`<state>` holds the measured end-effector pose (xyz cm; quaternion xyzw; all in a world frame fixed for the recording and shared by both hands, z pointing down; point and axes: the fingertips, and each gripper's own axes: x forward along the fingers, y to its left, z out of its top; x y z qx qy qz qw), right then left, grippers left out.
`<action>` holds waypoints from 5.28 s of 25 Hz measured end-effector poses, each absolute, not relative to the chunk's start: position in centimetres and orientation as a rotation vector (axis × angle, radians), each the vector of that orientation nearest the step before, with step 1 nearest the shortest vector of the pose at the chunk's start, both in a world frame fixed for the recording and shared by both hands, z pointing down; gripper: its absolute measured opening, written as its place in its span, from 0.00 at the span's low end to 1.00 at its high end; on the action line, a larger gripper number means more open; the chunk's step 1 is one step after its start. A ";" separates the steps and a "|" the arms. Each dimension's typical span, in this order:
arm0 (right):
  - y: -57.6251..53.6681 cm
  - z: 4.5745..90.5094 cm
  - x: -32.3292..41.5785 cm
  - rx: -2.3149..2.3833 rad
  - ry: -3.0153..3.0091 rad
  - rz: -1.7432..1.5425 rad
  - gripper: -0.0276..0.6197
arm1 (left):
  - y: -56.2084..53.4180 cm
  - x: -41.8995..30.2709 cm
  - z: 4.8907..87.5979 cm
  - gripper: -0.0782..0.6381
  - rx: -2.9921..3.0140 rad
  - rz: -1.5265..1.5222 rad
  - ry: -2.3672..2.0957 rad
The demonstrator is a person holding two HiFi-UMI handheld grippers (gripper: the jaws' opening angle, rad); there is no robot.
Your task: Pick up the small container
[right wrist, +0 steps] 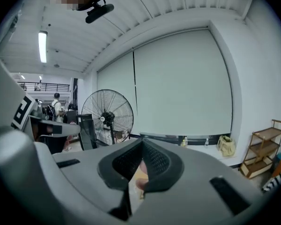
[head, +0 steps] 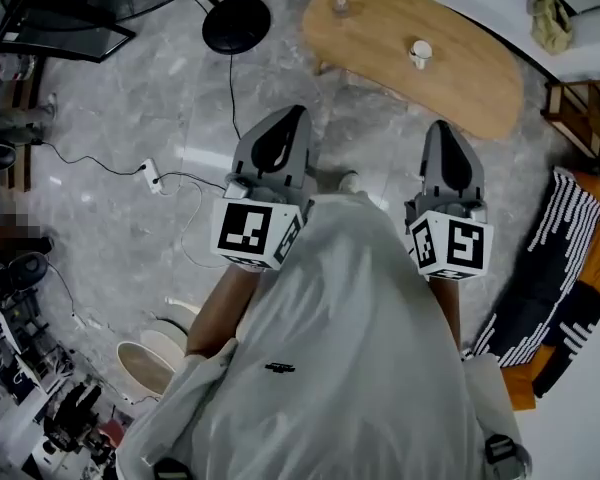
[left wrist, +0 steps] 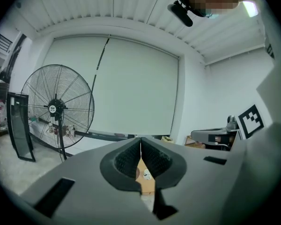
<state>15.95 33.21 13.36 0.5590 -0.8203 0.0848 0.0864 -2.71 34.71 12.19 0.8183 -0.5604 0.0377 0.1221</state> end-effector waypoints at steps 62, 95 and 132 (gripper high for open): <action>0.0 16.9 4.2 1.656 -2.392 0.310 0.05 | -0.5 -9.3 14.8 0.14 2.504 0.258 -1.422; -5.2 25.0 5.2 1.624 -2.284 0.503 0.05 | -5.9 -7.5 25.3 0.14 2.420 0.485 -1.224; -8.1 42.0 6.3 1.565 -2.215 0.658 0.05 | -9.7 -2.8 47.4 0.47 2.410 0.645 -1.025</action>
